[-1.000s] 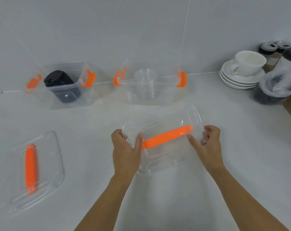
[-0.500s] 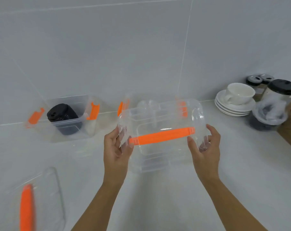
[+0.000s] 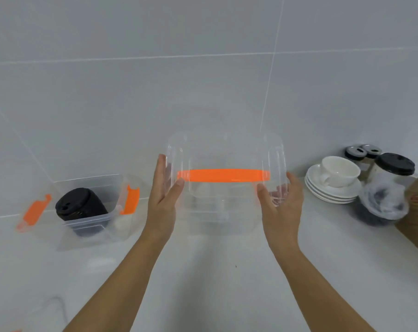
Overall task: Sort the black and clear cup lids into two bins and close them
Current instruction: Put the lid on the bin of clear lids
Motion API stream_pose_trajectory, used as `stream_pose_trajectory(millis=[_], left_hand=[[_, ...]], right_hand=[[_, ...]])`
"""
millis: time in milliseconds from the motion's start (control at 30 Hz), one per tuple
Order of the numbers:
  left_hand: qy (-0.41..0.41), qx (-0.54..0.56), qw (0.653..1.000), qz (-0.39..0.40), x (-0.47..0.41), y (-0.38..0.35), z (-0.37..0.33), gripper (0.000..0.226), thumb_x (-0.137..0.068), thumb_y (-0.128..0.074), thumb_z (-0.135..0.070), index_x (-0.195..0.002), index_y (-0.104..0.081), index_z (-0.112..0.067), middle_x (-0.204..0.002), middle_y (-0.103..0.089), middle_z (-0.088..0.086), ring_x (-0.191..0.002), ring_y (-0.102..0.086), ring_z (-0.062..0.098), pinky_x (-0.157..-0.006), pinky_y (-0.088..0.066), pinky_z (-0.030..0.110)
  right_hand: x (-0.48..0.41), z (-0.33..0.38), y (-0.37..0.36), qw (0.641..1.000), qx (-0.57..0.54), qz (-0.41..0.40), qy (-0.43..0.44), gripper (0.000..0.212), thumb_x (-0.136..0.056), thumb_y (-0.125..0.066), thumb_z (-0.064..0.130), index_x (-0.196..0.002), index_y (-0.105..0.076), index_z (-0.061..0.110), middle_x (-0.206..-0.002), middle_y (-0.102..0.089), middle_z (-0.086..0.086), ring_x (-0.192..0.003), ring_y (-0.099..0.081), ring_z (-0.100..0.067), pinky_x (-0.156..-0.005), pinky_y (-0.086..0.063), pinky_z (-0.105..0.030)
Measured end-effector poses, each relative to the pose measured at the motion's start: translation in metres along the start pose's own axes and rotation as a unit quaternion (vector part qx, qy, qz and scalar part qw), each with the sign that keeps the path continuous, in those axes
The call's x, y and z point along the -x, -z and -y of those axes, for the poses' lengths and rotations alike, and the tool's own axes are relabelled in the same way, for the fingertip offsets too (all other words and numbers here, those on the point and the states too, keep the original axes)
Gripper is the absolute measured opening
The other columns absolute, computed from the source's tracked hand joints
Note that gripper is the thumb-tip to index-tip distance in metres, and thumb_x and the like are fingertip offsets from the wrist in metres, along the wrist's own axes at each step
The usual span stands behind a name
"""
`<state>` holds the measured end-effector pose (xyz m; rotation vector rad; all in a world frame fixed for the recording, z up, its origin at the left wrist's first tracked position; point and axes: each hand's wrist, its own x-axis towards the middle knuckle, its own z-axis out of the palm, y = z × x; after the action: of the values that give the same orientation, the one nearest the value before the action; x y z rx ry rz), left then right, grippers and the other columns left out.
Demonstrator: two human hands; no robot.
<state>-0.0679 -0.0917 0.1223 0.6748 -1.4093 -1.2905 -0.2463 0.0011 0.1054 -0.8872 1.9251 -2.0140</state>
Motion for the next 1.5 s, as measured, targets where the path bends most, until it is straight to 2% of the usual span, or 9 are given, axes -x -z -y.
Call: stream_pose_trajectory(millis=[100,233,300,500,900,1100,1233,1333,1500], left_hand=[[0.023,-0.016,1.000,-0.006,-0.024,0.004,0.004,0.059,-0.095,-0.050,-0.018,-0.145,-0.024,-0.036,-0.133,-0.034,-0.033,-0.124,-0.033,-0.015,-0.100,-0.028,0.011],[0.064,-0.018,0.998,-0.009,-0.047,0.006,0.014,0.058,-0.094,-0.050,-0.020,-0.146,-0.025,-0.032,-0.144,-0.031,-0.018,-0.129,-0.030,-0.008,-0.089,-0.028,0.007],[0.085,-0.020,0.996,-0.012,-0.056,0.005,0.021,0.058,-0.095,-0.049,-0.023,-0.146,-0.025,-0.031,-0.148,-0.030,-0.015,-0.127,-0.031,-0.007,-0.092,-0.026,0.012],[0.147,-0.051,0.987,-0.035,-0.067,0.010,0.043,0.055,-0.094,-0.048,-0.034,-0.146,-0.027,-0.032,-0.153,-0.028,-0.010,-0.124,-0.030,-0.002,-0.097,-0.023,0.023],[0.209,-0.136,0.968,0.003,-0.062,0.017,0.072,0.065,-0.094,-0.051,-0.032,-0.149,-0.016,-0.029,-0.156,-0.021,-0.010,-0.141,-0.022,0.007,-0.106,-0.024,0.030],[0.240,-0.144,0.960,0.002,-0.065,0.014,0.078,0.068,-0.091,-0.054,-0.038,-0.149,-0.018,-0.030,-0.156,-0.021,-0.008,-0.142,-0.022,0.010,-0.112,-0.026,0.039],[0.247,-0.154,0.957,-0.012,-0.065,0.012,0.080,0.061,-0.091,-0.055,-0.034,-0.145,-0.030,-0.022,-0.153,-0.032,-0.003,-0.138,-0.032,0.018,-0.109,-0.031,0.041],[0.246,-0.168,0.955,-0.013,-0.064,0.012,0.081,0.048,-0.090,-0.054,-0.031,-0.135,-0.042,-0.020,-0.139,-0.046,0.001,-0.131,-0.041,0.023,-0.100,-0.038,0.039],[0.227,-0.189,0.955,0.016,-0.064,0.012,0.079,0.024,-0.091,-0.052,-0.031,-0.111,-0.042,-0.040,-0.093,-0.044,-0.030,-0.092,-0.048,-0.003,-0.080,-0.037,0.028]], right_hand=[[-0.013,0.001,-0.013,0.999,0.032,0.003,0.004,0.061,-0.085,-0.063,0.032,-0.138,-0.033,0.025,-0.122,-0.043,0.003,-0.110,-0.051,-0.010,-0.084,-0.039,-0.015],[-0.026,-0.006,-0.026,0.997,0.077,0.017,-0.015,0.061,-0.086,-0.060,0.032,-0.140,-0.032,0.021,-0.127,-0.046,0.002,-0.110,-0.044,-0.005,-0.110,-0.031,-0.043],[-0.032,-0.010,-0.031,0.994,0.106,0.018,-0.023,0.061,-0.087,-0.059,0.033,-0.140,-0.032,0.019,-0.128,-0.048,0.000,-0.105,-0.042,-0.005,-0.114,-0.020,-0.037],[-0.042,-0.024,-0.042,0.972,0.227,0.034,-0.038,0.059,-0.089,-0.053,0.035,-0.139,-0.031,0.013,-0.127,-0.049,-0.008,-0.115,-0.048,-0.023,-0.104,-0.016,-0.037],[-0.042,-0.041,-0.047,0.945,0.316,0.066,-0.054,0.054,-0.090,-0.050,0.034,-0.136,-0.036,0.008,-0.135,-0.046,-0.009,-0.121,-0.046,-0.027,-0.103,-0.023,-0.041],[-0.051,-0.042,-0.045,0.948,0.303,0.067,-0.067,0.041,-0.086,-0.055,0.031,-0.117,-0.050,0.004,-0.116,-0.055,-0.013,-0.104,-0.050,-0.029,-0.092,-0.041,-0.043],[-0.053,-0.048,-0.045,0.946,0.303,0.070,-0.093,0.043,-0.086,-0.053,0.035,-0.116,-0.050,0.005,-0.114,-0.055,-0.010,-0.088,-0.047,-0.020,-0.072,-0.034,-0.030],[-0.054,-0.051,-0.044,0.943,0.311,0.074,-0.092,0.044,-0.086,-0.052,0.037,-0.118,-0.050,0.006,-0.115,-0.055,-0.009,-0.088,-0.045,-0.018,-0.073,-0.032,-0.029],[-0.053,-0.053,-0.042,0.940,0.319,0.083,-0.083,0.046,-0.088,-0.050,0.038,-0.123,-0.047,0.007,-0.117,-0.053,-0.009,-0.088,-0.044,-0.018,-0.074,-0.033,-0.029]])
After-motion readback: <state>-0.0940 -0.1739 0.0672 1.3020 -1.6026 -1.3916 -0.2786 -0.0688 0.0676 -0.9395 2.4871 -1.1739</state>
